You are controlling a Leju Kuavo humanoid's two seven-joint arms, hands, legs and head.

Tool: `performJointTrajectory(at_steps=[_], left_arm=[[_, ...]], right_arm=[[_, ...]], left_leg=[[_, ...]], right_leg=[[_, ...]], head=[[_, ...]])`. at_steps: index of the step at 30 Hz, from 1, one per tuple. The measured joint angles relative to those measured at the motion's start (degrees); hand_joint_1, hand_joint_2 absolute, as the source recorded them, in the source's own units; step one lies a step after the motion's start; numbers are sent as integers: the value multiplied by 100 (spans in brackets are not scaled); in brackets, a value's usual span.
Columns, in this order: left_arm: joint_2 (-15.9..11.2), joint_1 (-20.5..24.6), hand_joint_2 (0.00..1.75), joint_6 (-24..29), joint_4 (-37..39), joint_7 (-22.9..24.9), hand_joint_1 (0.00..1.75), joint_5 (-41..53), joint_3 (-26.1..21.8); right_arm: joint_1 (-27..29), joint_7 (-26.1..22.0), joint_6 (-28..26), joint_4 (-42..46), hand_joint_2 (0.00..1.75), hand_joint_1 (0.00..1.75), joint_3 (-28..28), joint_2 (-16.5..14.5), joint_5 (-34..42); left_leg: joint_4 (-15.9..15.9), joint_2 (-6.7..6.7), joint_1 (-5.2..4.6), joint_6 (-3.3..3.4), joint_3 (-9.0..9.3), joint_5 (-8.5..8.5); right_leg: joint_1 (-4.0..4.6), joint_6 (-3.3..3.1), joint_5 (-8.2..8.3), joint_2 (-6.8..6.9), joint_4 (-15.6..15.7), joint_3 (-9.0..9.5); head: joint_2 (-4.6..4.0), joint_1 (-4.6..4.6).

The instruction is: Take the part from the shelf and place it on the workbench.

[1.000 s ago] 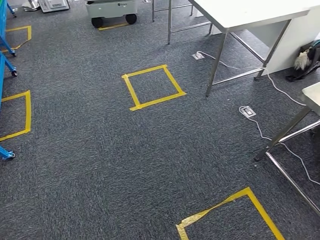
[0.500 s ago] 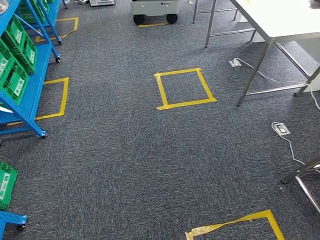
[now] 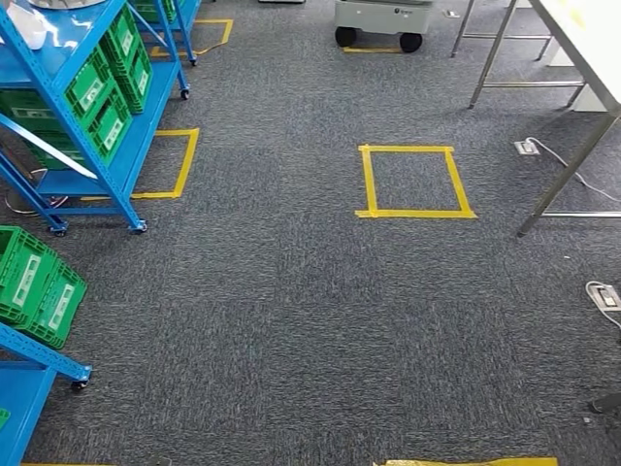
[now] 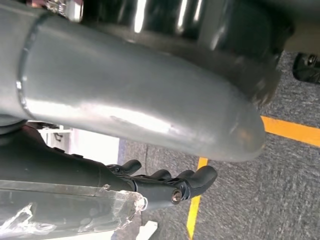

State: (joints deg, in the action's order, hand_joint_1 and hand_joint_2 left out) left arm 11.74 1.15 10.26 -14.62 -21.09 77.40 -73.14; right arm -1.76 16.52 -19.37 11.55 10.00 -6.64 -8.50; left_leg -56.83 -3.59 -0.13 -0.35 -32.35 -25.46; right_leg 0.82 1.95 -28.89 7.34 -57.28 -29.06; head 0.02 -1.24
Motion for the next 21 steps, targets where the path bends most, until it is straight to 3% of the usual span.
performJointTrajectory(at_steps=[2, 4, 6, 7, 8, 9, 11, 13, 15, 16, 18, 20, 21], left_arm=[[-5, -24, 0, 2, 1, 1, 0, 0, 2], [-8, -21, 0, 3, 2, 2, 0, 1, 6], [-11, -15, 0, 1, 2, 2, 0, 5, 9], [-13, -19, 0, -1, 2, 2, 0, 10, 9], [-15, -26, 0, -5, 2, 2, 0, 18, 9], [-16, -31, 0, -10, 2, 2, 0, 25, 9], [-15, -34, 0, -19, 3, 2, 0, 36, 10], [-14, -32, 0, -29, 4, 1, 0, 41, 12], [-11, -49, 0, -45, 6, -3, 0, 43, 12], [-7, -62, 0, -53, 7, -5, 0, 43, 12], [-1, -69, 0, -62, 9, -12, 0, 42, 12], [4, -54, 0, -74, 11, -19, 0, 42, 11], [6, -47, 0, -81, 12, -22, 0, 42, 12]], right_arm=[[-11, -1, -1, 2, 0, 0, -3, 0, 3], [2, -11, -2, 2, 0, 0, -4, 2, 4], [15, -21, -3, 0, 0, 0, -5, 4, 7], [16, -22, -4, -1, 0, 0, -5, 4, 8], [16, -22, -4, -1, 0, 0, -5, 4, 8], [15, -21, -4, -1, 0, 0, -6, 4, 8], [17, -20, -3, -3, 0, 0, -7, 4, 9], [14, -42, -3, -7, 0, 0, -9, 4, 11], [-4, -70, -4, -7, 0, 0, -10, 4, 14], [-10, -66, -4, -7, 0, 0, -10, 3, 15], [-4, -41, -4, -7, 0, 0, -11, 2, 15], [17, -24, -6, -8, 0, 0, -13, 3, 15], [27, -24, -8, -10, 0, 0, -14, 3, 14]], left_leg=[[19, 144, 18, 74, 5, 22], [25, 294, 32, 129, 0, 45], [23, 467, 28, 149, -8, 48], [22, 557, 27, 151, -5, 47], [20, 650, 26, 150, 1, 48], [19, 742, 28, 147, 10, 48], [6, 908, 25, 117, 14, 47], [1, 1038, 27, 48, -19, 62], [18, 1153, 50, -34, -60, 100], [10, 1122, 54, -63, -77, 94], [-267, 833, 36, -112, -222, -106], [-973, 510, 22, -149, -555, -495], [-1336, 457, 25, -163, -724, -643]], right_leg=[[-28, 65, -136, -211, -157, -17], [-47, 110, -473, -581, -769, -297], [-50, 121, -766, -709, -1535, -685], [-50, 118, -767, -722, -1702, -795], [-52, 111, -644, -731, -1632, -798], [-59, 103, -429, -763, -1337, -690], [-99, 91, -26, -1014, -516, -350], [-120, 53, 88, -1218, -99, -164], [-101, -18, 92, -1151, -69, -133], [-98, -58, 110, -1083, -54, -118], [-101, -129, 141, -922, -13, -111], [-86, -171, 138, -738, -3, -113], [-80, -182, 133, -642, -3, -116]], head=[[0, 16], [0, 38], [0, 41], [0, 44], [0, 44], [0, 44], [0, 44], [0, 39], [0, 34], [0, 33], [0, 7], [0, -16], [0, -15]])
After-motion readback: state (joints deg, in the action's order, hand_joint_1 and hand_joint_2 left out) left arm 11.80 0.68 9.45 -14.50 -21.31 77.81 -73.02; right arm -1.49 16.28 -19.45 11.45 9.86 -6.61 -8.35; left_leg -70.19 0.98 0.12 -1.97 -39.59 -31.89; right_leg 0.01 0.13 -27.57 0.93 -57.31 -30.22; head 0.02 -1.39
